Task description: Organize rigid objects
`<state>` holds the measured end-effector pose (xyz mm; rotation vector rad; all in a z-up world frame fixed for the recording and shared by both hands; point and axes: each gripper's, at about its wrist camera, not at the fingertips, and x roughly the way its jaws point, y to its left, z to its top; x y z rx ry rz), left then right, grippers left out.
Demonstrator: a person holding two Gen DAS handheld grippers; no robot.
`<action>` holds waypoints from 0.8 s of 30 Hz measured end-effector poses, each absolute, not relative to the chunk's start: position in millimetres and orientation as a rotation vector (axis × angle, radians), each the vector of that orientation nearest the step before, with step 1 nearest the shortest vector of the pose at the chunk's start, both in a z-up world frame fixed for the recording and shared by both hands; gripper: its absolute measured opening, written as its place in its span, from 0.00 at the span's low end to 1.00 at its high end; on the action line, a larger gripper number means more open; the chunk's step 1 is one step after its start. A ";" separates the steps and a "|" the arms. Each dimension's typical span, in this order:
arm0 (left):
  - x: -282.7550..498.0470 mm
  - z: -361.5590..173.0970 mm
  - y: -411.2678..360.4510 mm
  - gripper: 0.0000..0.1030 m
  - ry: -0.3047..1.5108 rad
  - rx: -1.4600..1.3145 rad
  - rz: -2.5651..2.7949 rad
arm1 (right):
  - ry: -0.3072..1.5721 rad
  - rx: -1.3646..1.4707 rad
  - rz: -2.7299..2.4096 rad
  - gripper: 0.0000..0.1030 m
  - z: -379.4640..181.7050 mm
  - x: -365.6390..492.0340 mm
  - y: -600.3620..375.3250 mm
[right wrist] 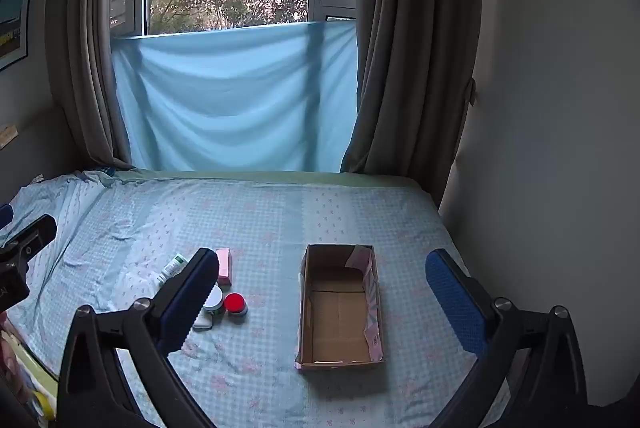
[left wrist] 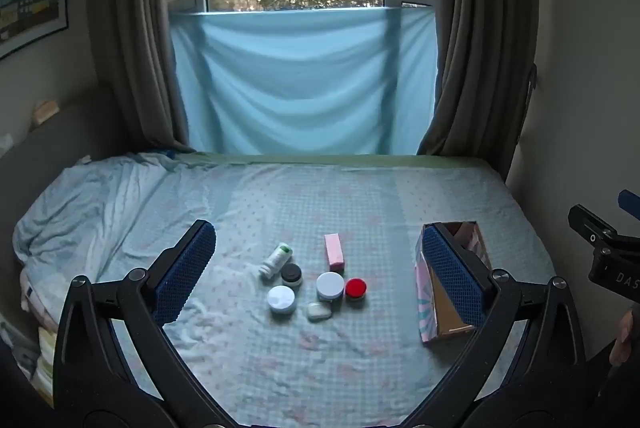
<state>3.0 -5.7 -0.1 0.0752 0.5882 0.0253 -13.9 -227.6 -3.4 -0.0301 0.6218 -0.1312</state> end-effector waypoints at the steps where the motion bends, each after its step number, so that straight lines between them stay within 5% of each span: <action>1: 3.0 0.9 -7.3 0.99 0.583 0.074 0.026 | 0.613 -0.029 -0.133 1.00 -3.4 -14.6 -227.4; 24: -5.3 4.5 -7.0 0.99 0.554 0.027 0.039 | 0.588 -0.051 -0.080 1.00 -7.9 -9.2 -232.6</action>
